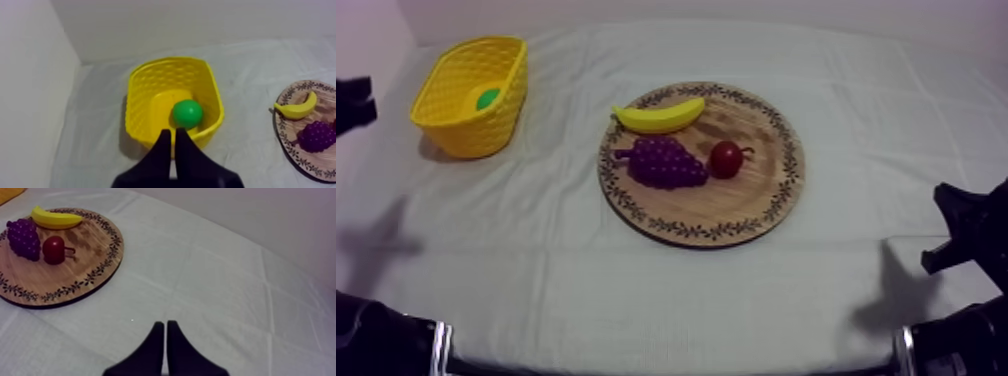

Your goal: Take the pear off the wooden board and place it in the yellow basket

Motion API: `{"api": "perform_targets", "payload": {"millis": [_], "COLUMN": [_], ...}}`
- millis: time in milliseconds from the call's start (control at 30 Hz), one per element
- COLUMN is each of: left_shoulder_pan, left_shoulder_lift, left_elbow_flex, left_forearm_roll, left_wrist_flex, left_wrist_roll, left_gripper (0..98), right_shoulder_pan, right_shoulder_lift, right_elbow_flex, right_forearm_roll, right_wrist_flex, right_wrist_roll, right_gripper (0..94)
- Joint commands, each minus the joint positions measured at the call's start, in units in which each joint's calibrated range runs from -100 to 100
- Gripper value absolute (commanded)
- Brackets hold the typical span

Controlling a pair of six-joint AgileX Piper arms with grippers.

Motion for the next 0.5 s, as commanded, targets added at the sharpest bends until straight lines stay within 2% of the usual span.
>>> {"api": "perform_targets", "payload": {"millis": [0, 233, 367, 467], "left_shoulder_pan": [-0.4, -1.3, -2.1, -2.9], "left_shoulder_lift": [-11.7, -25.2, -29.1, -30.7], "left_elbow_flex": [13.5, 29.7, 33.2, 33.8], "left_forearm_roll": [-0.04, -0.18, -0.18, 0.0], "left_wrist_flex": [-3.0, -6.6, -6.2, -5.5], "left_wrist_roll": [0.9, 4.2, 4.0, 2.4], "left_gripper": [0.2, 0.0, 0.0, 0.0], "right_shoulder_pan": [0.0, 0.0, 0.0, 0.0], "right_shoulder_lift": [0.0, 0.0, 0.0, 0.0], "right_elbow_flex": [0.0, 0.0, 0.0, 0.0], "right_forearm_roll": [0.0, 0.0, 0.0, 0.0], "right_wrist_flex": [0.0, 0.0, 0.0, 0.0], "right_wrist_roll": [0.0, 0.0, 0.0, 0.0], "right_gripper": [0.3, 0.3, 0.3, 0.3]}}
